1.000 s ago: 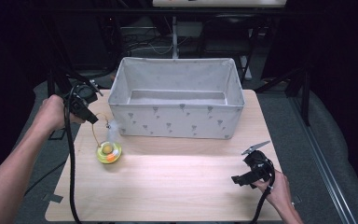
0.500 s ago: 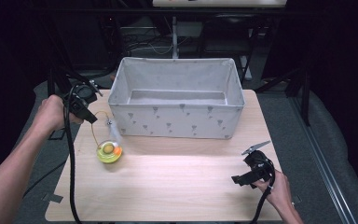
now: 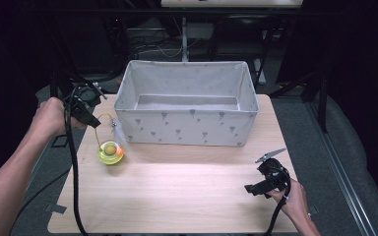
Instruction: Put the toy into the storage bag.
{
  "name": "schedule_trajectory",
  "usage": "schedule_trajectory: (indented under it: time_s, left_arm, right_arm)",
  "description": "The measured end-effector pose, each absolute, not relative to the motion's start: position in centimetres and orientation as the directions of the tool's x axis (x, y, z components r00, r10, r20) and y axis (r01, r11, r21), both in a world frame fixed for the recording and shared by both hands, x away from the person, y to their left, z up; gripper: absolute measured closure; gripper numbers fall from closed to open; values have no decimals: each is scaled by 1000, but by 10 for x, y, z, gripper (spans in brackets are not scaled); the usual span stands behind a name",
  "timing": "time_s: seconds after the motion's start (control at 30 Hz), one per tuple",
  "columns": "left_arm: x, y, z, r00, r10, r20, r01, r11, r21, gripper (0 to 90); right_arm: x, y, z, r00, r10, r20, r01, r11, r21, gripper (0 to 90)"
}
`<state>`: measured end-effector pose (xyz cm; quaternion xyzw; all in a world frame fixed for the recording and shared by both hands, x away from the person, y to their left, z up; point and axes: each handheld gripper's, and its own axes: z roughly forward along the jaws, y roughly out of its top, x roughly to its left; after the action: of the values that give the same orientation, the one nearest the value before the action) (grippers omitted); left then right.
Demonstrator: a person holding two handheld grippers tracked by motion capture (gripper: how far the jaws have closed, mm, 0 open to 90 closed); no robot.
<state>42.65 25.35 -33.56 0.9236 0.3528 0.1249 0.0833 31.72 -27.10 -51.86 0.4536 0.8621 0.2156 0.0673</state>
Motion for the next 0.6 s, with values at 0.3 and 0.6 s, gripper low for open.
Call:
schedule_trajectory:
  time_s: [0.3,0.6]
  left_arm:
    - [422,254,-319,718,675,173,631,-735,248,880]
    - [417,254,-303,717,671,189,626,-739,247,880]
  right_arm:
    - [318,-271,-520,-577,811,91,762,495,417,66]
    - [318,-270,-524,-576,812,93,765,496,410,56]
